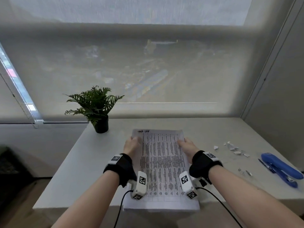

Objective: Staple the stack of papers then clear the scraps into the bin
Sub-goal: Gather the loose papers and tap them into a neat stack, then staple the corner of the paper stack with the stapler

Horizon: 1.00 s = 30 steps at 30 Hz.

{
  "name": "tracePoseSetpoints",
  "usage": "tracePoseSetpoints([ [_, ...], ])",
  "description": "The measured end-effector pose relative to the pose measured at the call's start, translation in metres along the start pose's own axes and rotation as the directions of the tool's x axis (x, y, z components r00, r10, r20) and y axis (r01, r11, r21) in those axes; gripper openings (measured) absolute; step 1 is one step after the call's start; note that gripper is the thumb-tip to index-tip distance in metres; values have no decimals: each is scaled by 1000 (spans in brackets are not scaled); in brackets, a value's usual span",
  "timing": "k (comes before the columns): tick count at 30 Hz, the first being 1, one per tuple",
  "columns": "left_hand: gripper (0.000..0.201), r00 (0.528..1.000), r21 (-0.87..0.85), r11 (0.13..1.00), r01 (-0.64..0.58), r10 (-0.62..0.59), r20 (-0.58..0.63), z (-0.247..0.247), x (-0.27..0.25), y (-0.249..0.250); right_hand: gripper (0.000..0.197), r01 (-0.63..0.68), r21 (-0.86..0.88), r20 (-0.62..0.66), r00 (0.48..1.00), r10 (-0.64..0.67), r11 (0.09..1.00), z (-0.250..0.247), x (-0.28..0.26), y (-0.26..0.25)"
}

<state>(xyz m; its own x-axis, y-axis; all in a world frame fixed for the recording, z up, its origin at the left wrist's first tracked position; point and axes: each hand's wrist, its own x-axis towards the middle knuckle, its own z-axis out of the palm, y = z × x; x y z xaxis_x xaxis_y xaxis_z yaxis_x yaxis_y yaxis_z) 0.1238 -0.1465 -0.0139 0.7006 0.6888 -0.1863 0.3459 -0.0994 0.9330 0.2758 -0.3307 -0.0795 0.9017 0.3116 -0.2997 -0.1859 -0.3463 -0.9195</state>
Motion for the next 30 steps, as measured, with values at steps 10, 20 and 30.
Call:
tracePoseSetpoints([
  [10,22,997,61,996,-72,72,-5,16,-4,-3,37,-183,-741,-381,907,-181,646,-115,-88,-41],
  [20,28,997,32,997,-75,75,-17,16,-13,-2,46,-583,-704,-617,785,57,406,-241,-105,15],
  [30,15,992,-27,991,-128,128,2,9,-24,4,40,-431,-482,-573,814,98,763,-223,-88,-16],
])
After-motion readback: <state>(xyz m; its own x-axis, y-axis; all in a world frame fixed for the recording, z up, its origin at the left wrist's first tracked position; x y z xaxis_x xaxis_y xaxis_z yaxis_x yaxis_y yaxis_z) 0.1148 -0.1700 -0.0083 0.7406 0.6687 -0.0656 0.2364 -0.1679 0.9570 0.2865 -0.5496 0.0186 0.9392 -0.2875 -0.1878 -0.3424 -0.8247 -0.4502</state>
